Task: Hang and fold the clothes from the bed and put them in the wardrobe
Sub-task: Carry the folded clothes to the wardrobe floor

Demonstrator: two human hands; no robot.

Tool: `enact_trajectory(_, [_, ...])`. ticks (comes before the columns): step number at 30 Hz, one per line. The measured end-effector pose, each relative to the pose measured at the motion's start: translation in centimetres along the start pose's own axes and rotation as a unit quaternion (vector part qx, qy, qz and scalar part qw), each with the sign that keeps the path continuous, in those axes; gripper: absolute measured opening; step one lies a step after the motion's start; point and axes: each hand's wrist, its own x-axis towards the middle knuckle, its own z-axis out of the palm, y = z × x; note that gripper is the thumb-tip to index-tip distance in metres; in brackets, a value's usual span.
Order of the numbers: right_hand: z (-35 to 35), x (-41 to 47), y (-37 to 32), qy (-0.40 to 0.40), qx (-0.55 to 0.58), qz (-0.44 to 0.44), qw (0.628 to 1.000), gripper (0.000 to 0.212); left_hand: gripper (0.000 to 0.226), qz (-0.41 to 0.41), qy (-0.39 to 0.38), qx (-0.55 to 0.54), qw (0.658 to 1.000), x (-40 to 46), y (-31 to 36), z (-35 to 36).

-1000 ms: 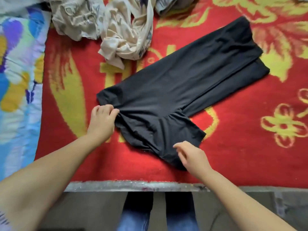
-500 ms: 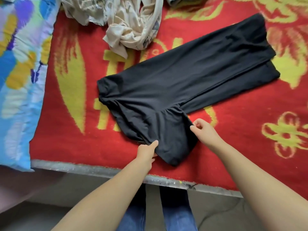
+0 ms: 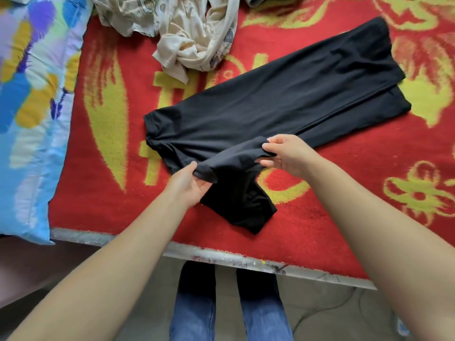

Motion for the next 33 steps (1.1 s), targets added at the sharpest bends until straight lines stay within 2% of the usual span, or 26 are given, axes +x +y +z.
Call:
enact_trajectory(3, [0.7,0.1,1.4,-0.012,-0.029,0.052,0.998,0.021,0.019,-0.004,0.043,0.003,0.999,0.1,-1.6,0.0])
enact_trajectory(5, [0.5,-0.4,3.2,-0.009,-0.13,0.095,0.987,0.026,0.011,-0.017,0.067,0.012,0.998,0.1,-3.7,-1.0])
enact_trajectory(7, [0.0,-0.8,5.3,0.012,-0.199,0.111,0.974,0.029,0.017,-0.032,0.073,0.023,0.997,0.1,-5.8,-2.1])
enact_trajectory(11, [-1.1,-0.9,7.9,0.079,-0.201,0.078,0.973,0.013,0.024,-0.036,0.083,0.099,0.991,0.3,-8.4,-3.2])
enact_trajectory(13, [-1.2,-1.0,8.3,0.065,-0.204,0.087,0.973,0.014,0.023,-0.037,0.08,0.103,0.991,0.4,-8.5,-3.2])
enact_trajectory(15, [-0.9,-1.0,7.9,0.016,-0.21,0.125,0.969,0.018,0.019,-0.042,0.061,0.082,0.994,0.4,-7.7,-2.8])
enact_trajectory(17, [-0.4,-0.8,6.8,-0.026,-0.141,0.125,0.982,0.019,0.015,-0.037,0.018,0.038,0.998,0.3,-6.1,-2.1])
enact_trajectory(19, [-0.3,0.0,5.2,-0.026,-0.006,0.054,0.998,0.015,0.016,-0.005,-0.015,-0.03,0.999,0.5,-3.6,-1.5])
enact_trajectory(21, [-0.5,0.8,4.0,-0.016,0.094,-0.005,0.995,0.015,0.018,0.047,-0.033,-0.122,0.991,1.0,-0.8,-1.2])
enact_trajectory(22, [-0.6,1.1,3.8,-0.003,0.076,-0.017,0.997,0.021,0.016,0.072,-0.03,-0.154,0.985,1.2,0.3,-1.2])
enact_trajectory(23, [-0.6,1.4,3.9,0.017,0.011,-0.016,1.0,0.027,0.014,0.095,-0.015,-0.15,0.984,1.4,0.8,-1.2])
enact_trajectory(24, [-0.7,1.6,4.5,0.046,-0.073,-0.006,0.996,0.03,0.015,0.12,0.009,-0.101,0.988,1.5,0.6,-1.3])
enact_trajectory(25, [-0.8,1.8,5.3,0.079,-0.157,0.003,0.984,0.029,0.015,0.152,0.034,-0.004,0.988,1.5,-0.3,-1.4])
enact_trajectory(26, [-0.9,1.9,6.3,0.108,-0.232,0.01,0.967,0.028,0.016,0.197,0.052,0.125,0.971,1.4,-1.6,-1.6])
enact_trajectory(27, [-1.1,1.8,7.4,0.128,-0.298,0.018,0.946,0.028,0.017,0.259,0.043,0.262,0.929,1.3,-3.2,-2.0])
enact_trajectory(28, [-1.2,1.6,8.5,0.137,-0.349,0.029,0.927,0.028,0.017,0.322,0.0,0.405,0.856,1.1,-4.9,-2.6])
enact_trajectory(29, [-1.2,1.3,9.5,0.137,-0.379,0.04,0.914,0.026,0.023,0.367,-0.064,0.55,0.748,1.0,-6.6,-3.2])
enact_trajectory(31, [-0.5,0.6,10.9,0.12,-0.415,0.057,0.9,0.027,0.052,0.383,-0.161,0.774,0.478,1.2,-9.1,-4.4])
enact_trajectory(32, [-0.1,0.4,11.4,0.102,-0.437,0.064,0.891,0.03,0.061,0.381,-0.167,0.83,0.371,1.4,-10.0,-4.8])
enact_trajectory(33, [0.2,0.4,11.6,0.082,-0.46,0.07,0.881,0.031,0.063,0.381,-0.157,0.858,0.307,1.4,-10.6,-4.7])
